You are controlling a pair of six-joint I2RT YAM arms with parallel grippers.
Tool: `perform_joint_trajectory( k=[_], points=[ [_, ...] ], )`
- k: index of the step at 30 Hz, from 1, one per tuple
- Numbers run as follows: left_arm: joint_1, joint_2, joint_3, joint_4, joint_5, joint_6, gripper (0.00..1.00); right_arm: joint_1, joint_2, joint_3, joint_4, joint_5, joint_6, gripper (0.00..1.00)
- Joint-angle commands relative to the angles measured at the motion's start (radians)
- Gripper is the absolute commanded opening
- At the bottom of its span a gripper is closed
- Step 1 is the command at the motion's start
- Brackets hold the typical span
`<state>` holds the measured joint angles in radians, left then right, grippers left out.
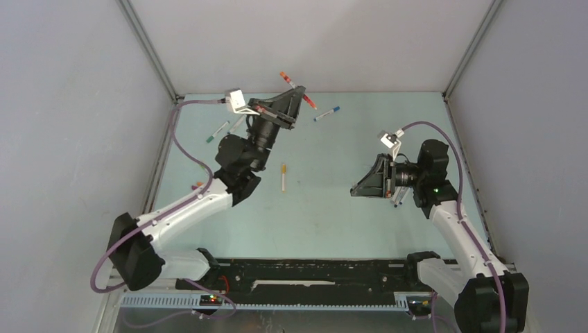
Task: Open the pen caps
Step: Open the pen cap from the pen, then place the pen cap at the center of the board.
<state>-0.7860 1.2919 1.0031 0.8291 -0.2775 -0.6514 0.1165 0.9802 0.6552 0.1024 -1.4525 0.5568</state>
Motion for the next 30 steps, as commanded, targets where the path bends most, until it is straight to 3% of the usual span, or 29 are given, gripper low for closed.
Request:
perform_joint_trajectory(
  k=[1,4,7,10,15,20,30],
  points=[
    [-0.009,-0.065,0.045,-0.01,0.0,0.073,0.0,-0.005,0.001,0.004,-0.009,0.005,-0.062,0.0],
    [0.003,-0.123,-0.023,-0.066,0.038,0.048,0.0,-0.04,-0.001,0.032,-0.188,0.086,-0.31,0.0],
    [0.032,-0.202,-0.101,-0.219,0.115,0.01,0.0,-0.038,0.048,0.159,-0.554,0.377,-0.69,0.01],
    [0.061,-0.281,-0.172,-0.409,0.194,-0.031,0.0,-0.006,0.134,0.211,-0.562,0.608,-0.807,0.04],
    [0.074,-0.327,-0.271,-0.662,0.217,-0.076,0.0,0.05,0.333,0.278,-0.462,0.867,-0.767,0.06],
    [0.077,-0.241,-0.267,-0.779,0.195,-0.101,0.0,0.078,0.543,0.405,-0.428,1.05,-0.62,0.07],
    [0.092,0.305,0.198,-1.211,0.124,0.004,0.0,0.095,0.879,0.662,-0.497,1.187,-0.511,0.08]
  ],
)
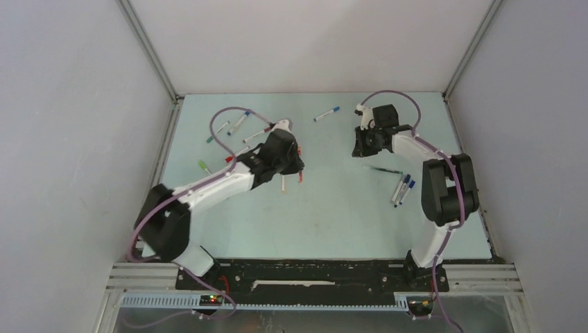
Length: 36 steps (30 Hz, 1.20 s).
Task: Open the pen caps
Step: Place the pen cap at the center of the board.
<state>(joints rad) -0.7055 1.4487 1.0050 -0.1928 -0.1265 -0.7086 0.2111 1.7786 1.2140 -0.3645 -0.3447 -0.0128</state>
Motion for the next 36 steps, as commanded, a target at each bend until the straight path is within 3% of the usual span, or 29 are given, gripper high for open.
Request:
perform_joint_trajectory(
  k=[1,11,24,29,36],
  points=[
    [0.013,0.198,0.238,-0.206,-0.028,0.072,0.0,-0.001,0.102,0.121,-0.036,0.077,0.068,0.08],
    [0.094,0.531,0.525,-0.254,0.029,0.098,0.0,-0.006,0.251,0.272,-0.102,0.073,0.107,0.11],
    [0.154,0.678,0.645,-0.271,0.108,0.089,0.05,-0.005,0.321,0.339,-0.162,0.039,0.137,0.18],
    [0.169,0.707,0.673,-0.273,0.119,0.077,0.18,-0.003,0.349,0.363,-0.181,0.034,0.146,0.2],
    [0.177,0.699,0.692,-0.283,0.119,0.075,0.34,-0.006,0.347,0.376,-0.194,0.03,0.146,0.33]
  ],
)
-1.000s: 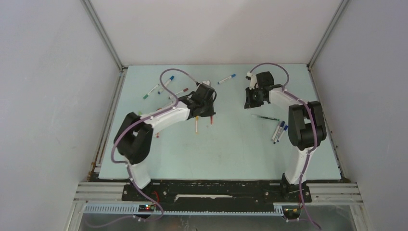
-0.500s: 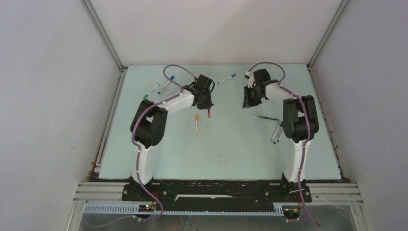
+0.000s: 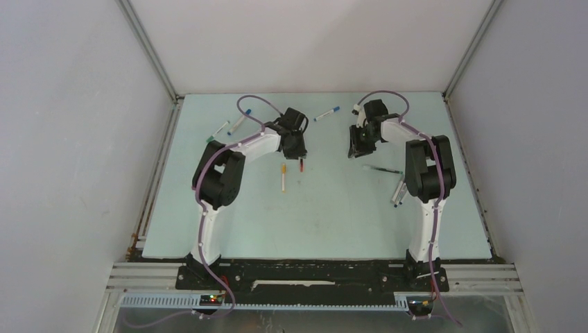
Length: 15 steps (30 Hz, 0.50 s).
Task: Open the pen caps
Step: Place the pen cap at the center of the board.
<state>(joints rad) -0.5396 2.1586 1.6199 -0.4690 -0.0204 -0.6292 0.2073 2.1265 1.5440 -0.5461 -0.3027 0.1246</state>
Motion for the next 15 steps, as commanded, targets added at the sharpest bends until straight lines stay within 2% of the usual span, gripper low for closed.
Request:
perform_joint_trajectory(
  k=[1,4,9,12,15],
  points=[
    [0.012,-0.017,0.081,-0.011,0.013,-0.003,0.34,-0.003,-0.006,0.047,-0.014,-0.014,0.007,0.34],
    [0.013,-0.054,0.083,-0.026,0.013,0.007,0.36,-0.004,-0.042,0.041,-0.022,-0.025,-0.006,0.36],
    [0.013,-0.21,0.008,-0.008,0.033,0.067,0.44,-0.007,-0.206,-0.027,-0.018,-0.125,-0.085,0.48],
    [0.013,-0.368,-0.135,0.074,0.073,0.103,0.5,-0.012,-0.347,-0.102,-0.025,-0.23,-0.177,0.51],
    [0.013,-0.555,-0.35,0.208,0.096,0.121,0.55,-0.022,-0.476,-0.182,-0.063,-0.38,-0.304,0.52]
  ],
)
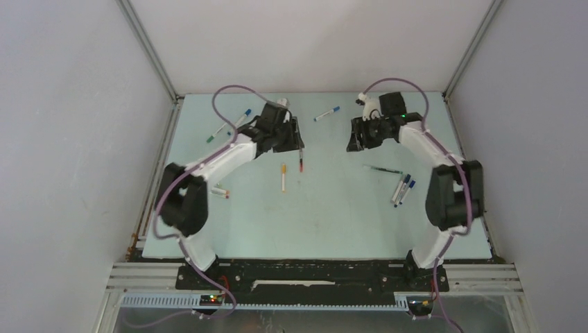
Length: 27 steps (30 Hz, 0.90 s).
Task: Open the pen caps
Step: Place the pen cap at the center of the board.
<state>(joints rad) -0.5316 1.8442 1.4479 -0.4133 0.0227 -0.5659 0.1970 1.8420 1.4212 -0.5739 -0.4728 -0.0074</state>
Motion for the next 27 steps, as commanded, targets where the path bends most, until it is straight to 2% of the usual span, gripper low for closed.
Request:
perform_joint_trajectory(
  k=[1,6,8,10,12,15,20,27],
  points=[
    [0.005,-0.311,-0.249,0.192,0.049,0.058,0.57,-0.015,-0.235,-0.091,-0.048,-0.246,-0.209,0.52],
    [0.005,-0.644,-0.538,0.278,-0.057,0.054,0.71,-0.074,-0.482,-0.294,-0.073,-0.492,-0.337,0.56],
    [0.005,-0.754,-0.629,0.294,-0.1,0.041,0.82,-0.106,-0.586,-0.383,-0.058,-0.56,-0.373,0.6],
    [0.006,-0.852,-0.713,0.318,-0.142,-0.013,0.99,-0.152,-0.703,-0.482,-0.006,-0.615,-0.386,0.67],
    [0.013,-0.935,-0.805,0.346,-0.172,-0.068,1.0,-0.235,-0.825,-0.608,0.101,-0.674,-0.343,0.72],
    [0.025,-1.023,-0.923,0.406,-0.131,-0.094,1.0,-0.371,-0.972,-0.765,0.297,-0.706,-0.209,0.74],
    [0.028,-1.021,-0.943,0.385,-0.098,-0.132,1.0,-0.521,-0.949,-0.775,0.297,-0.653,-0.187,0.73],
    [0.028,-0.835,-0.847,0.311,-0.094,-0.115,0.99,-0.567,-0.924,-0.775,0.274,-0.645,-0.218,0.72]
  ],
)
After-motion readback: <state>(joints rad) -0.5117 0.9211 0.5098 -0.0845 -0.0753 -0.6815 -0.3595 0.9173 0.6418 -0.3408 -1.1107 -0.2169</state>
